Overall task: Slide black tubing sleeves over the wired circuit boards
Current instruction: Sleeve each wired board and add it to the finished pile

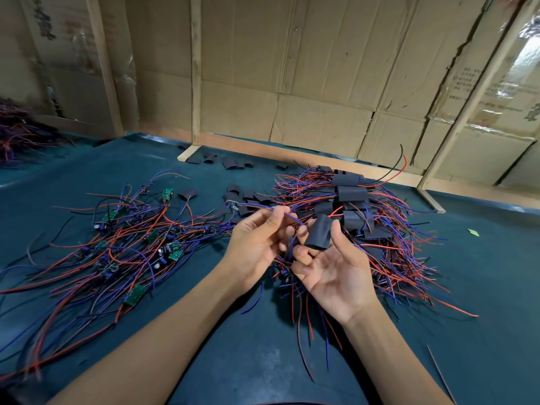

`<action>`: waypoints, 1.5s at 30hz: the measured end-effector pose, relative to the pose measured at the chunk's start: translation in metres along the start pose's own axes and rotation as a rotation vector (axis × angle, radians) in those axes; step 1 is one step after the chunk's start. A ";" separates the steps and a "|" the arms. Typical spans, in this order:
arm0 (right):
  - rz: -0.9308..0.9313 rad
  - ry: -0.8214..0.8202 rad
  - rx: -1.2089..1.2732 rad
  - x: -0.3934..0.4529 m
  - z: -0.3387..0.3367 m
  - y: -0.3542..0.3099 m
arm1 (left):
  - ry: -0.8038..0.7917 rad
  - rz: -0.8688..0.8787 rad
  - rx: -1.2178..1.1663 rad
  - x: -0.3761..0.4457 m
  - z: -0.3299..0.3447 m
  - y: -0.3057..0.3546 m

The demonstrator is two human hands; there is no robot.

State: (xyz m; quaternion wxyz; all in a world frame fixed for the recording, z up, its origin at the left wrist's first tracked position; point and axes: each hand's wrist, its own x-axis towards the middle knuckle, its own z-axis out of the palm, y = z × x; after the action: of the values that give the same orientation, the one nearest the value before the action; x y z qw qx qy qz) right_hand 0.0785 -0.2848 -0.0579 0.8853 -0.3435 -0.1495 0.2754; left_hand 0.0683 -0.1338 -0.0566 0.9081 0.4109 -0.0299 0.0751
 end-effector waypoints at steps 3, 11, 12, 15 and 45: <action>-0.134 0.030 -0.030 -0.001 0.003 -0.008 | 0.049 0.032 -0.166 0.002 0.001 0.007; -0.456 0.170 -0.195 0.003 0.002 -0.013 | 0.046 0.127 -0.061 -0.001 0.004 0.010; -0.459 0.185 -0.202 0.004 0.002 -0.012 | 0.048 0.144 -0.054 -0.002 0.005 0.009; -0.449 0.205 -0.206 0.005 0.004 -0.009 | 0.049 0.185 -0.068 -0.002 0.005 0.007; -0.535 0.431 -0.231 -0.001 0.006 -0.022 | 0.052 -0.449 -0.158 0.001 0.000 0.012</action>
State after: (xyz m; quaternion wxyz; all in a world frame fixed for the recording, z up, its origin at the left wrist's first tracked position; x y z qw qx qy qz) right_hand 0.0836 -0.2956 -0.0389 0.8925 -0.4404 -0.0740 -0.0635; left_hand 0.0676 -0.1261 -0.0475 0.9318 0.3329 0.0800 -0.1206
